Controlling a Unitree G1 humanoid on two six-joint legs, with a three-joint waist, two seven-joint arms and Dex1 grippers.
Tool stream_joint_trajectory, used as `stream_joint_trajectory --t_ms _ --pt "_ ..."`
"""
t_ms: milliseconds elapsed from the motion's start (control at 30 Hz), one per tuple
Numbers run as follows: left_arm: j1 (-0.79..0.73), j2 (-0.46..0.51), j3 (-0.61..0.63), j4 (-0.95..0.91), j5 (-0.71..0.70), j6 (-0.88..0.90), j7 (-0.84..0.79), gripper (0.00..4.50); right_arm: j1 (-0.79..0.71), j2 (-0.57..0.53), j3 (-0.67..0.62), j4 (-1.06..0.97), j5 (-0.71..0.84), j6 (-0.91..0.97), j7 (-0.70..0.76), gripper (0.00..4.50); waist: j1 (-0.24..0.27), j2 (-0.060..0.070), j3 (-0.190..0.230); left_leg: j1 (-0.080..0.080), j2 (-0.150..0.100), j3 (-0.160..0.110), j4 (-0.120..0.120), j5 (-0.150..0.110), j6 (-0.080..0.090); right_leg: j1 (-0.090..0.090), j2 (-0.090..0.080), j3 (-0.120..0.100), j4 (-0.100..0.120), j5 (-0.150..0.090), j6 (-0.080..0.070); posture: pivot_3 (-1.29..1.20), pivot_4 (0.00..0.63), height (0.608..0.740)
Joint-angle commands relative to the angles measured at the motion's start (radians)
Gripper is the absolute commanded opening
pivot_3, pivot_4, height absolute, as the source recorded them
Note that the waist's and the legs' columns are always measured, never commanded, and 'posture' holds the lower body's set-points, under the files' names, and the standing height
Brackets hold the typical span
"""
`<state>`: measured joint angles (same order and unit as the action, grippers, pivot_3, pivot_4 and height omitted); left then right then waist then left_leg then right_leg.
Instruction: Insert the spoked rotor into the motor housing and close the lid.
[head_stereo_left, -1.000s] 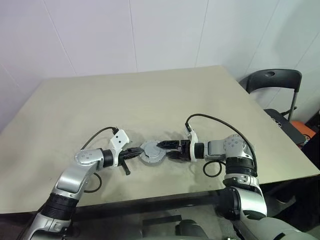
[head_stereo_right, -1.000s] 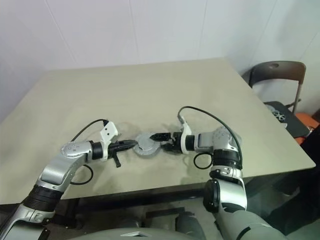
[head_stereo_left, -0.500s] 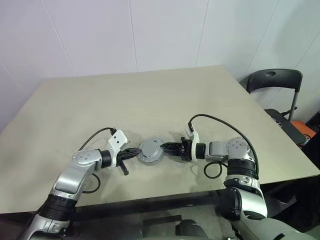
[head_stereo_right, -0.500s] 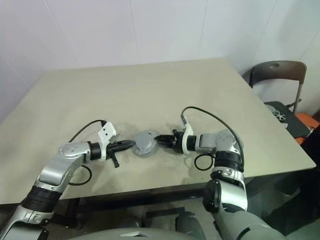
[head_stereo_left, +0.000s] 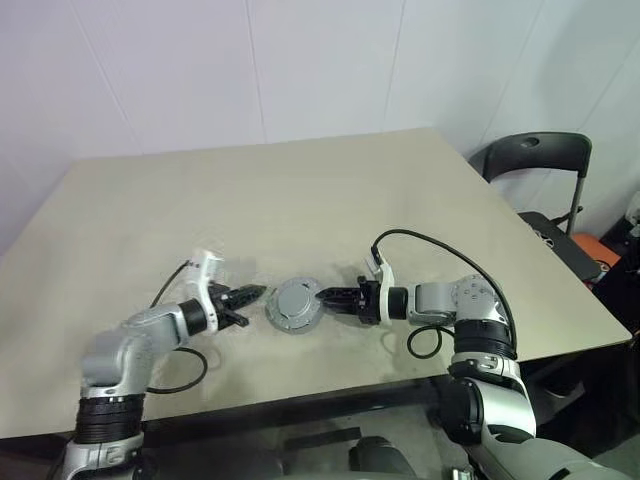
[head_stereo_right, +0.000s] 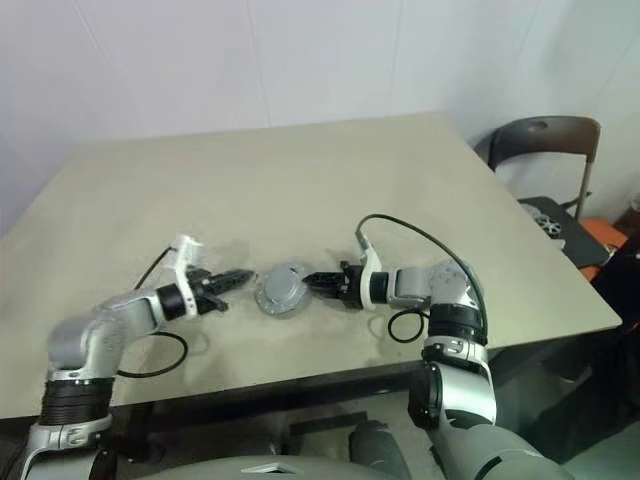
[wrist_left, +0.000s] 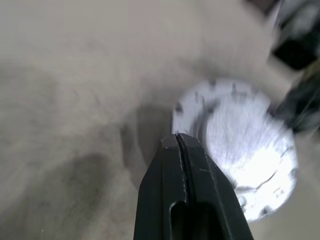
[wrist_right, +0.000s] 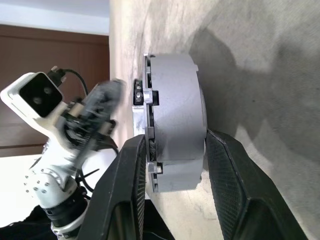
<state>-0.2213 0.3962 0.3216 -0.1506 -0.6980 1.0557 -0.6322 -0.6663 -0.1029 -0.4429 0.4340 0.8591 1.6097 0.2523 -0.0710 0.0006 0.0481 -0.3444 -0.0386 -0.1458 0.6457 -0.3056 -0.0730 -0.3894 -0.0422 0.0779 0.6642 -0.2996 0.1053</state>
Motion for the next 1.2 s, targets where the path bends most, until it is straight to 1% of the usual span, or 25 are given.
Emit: stream_joint_trajectory --t_ms 33,133,233,333,400,433,633,667,767,967,1100,1200 --pt "0.017 -0.005 0.115 -0.031 -0.152 0.085 0.014 0.00 -0.040 0.000 -0.016 -0.026 0.082 0.005 0.006 1.40 0.000 0.000 0.000 0.000 0.000 0.000 0.000 0.000 0.000 0.000 0.000 0.000 0.000 0.000 0.000 0.00 0.000 0.740" --pt "0.037 -0.022 0.174 -0.023 -0.232 0.106 0.033 0.00 -0.048 -0.001 -0.029 -0.024 0.098 0.005 -0.006 1.40 0.001 0.000 0.000 -0.001 0.000 0.000 0.000 0.000 0.000 -0.001 0.000 0.000 0.000 0.000 0.000 0.00 0.000 0.740" --pt "0.067 -0.037 0.227 0.000 -0.339 0.144 0.033 0.56 -0.060 -0.008 -0.040 -0.022 0.119 0.005 -0.014 1.40 0.002 0.000 0.000 -0.002 0.000 0.000 0.000 0.000 0.000 -0.002 0.000 0.000 0.000 0.000 0.000 0.00 0.000 0.740" --pt "0.080 -0.058 0.268 0.035 -0.420 0.168 0.070 1.49 -0.068 -0.017 -0.048 -0.016 0.137 0.005 -0.022 1.40 0.002 0.000 0.000 -0.003 0.000 0.000 0.000 0.000 0.000 -0.002 0.000 0.000 -0.001 0.000 0.000 0.00 0.000 0.740" --pt "0.082 -0.072 0.302 0.082 -0.484 0.190 0.102 2.19 -0.071 -0.023 -0.049 -0.016 0.153 0.005 -0.025 1.40 0.002 0.000 0.000 -0.003 0.000 0.000 0.000 0.000 0.000 -0.003 0.000 0.000 -0.001 0.000 0.000 0.00 0.000 0.740" --pt "0.085 -0.072 0.310 0.103 -0.514 0.202 0.099 2.43 -0.074 -0.022 -0.054 -0.014 0.160 0.005 -0.029 1.40 0.002 0.000 0.000 -0.003 0.000 0.000 0.000 0.000 0.000 -0.003 0.000 0.000 -0.001 0.000 0.000 0.00 0.000 0.740" --pt "0.131 -0.050 0.303 0.156 -0.638 0.273 0.097 4.39 -0.092 -0.022 -0.067 -0.013 0.208 0.005 -0.059 1.40 0.000 0.000 0.000 -0.008 0.000 0.000 0.000 0.000 0.000 -0.008 0.000 0.000 -0.001 0.000 0.000 0.00 0.000 0.740" --pt "0.135 -0.056 0.307 0.164 -0.664 0.279 0.112 4.50 -0.099 -0.021 -0.072 -0.010 0.221 0.005 -0.064 1.40 0.000 0.000 0.000 -0.009 0.000 0.000 0.000 0.000 0.000 -0.009 0.000 0.000 -0.001 0.000 0.000 0.00 0.000 0.740" --pt "0.128 -0.070 0.305 0.174 -0.686 0.246 0.146 4.50 -0.113 -0.016 -0.074 -0.009 0.250 0.005 -0.076 1.40 0.002 0.000 0.000 -0.010 0.000 0.000 0.001 0.000 0.000 -0.010 0.000 0.000 -0.001 0.000 0.000 0.00 0.000 0.740" --pt "0.129 -0.070 0.224 0.116 -0.709 0.240 0.169 4.50 -0.132 0.007 -0.052 -0.017 0.298 0.005 -0.114 1.40 0.002 0.000 0.000 -0.011 -0.001 0.000 0.001 0.000 0.000 -0.010 -0.001 0.000 -0.001 0.000 0.000 0.00 0.000 0.740" --pt "0.116 -0.070 0.207 0.107 -0.769 0.228 0.188 4.50 -0.137 0.023 -0.040 -0.027 0.336 0.005 -0.141 1.40 0.002 0.000 0.000 -0.011 0.000 0.000 0.001 0.000 0.000 -0.010 -0.001 0.000 -0.001 0.000 0.000 0.00 0.000 0.740" --pt "0.113 -0.063 0.191 0.101 -0.774 0.207 0.186 4.50 -0.127 0.030 -0.018 -0.040 0.365 0.005 -0.158 1.40 0.002 0.000 0.000 -0.011 -0.001 0.000 0.001 0.000 0.000 -0.010 -0.001 0.000 -0.001 0.000 0.000 0.00 0.000 0.740"
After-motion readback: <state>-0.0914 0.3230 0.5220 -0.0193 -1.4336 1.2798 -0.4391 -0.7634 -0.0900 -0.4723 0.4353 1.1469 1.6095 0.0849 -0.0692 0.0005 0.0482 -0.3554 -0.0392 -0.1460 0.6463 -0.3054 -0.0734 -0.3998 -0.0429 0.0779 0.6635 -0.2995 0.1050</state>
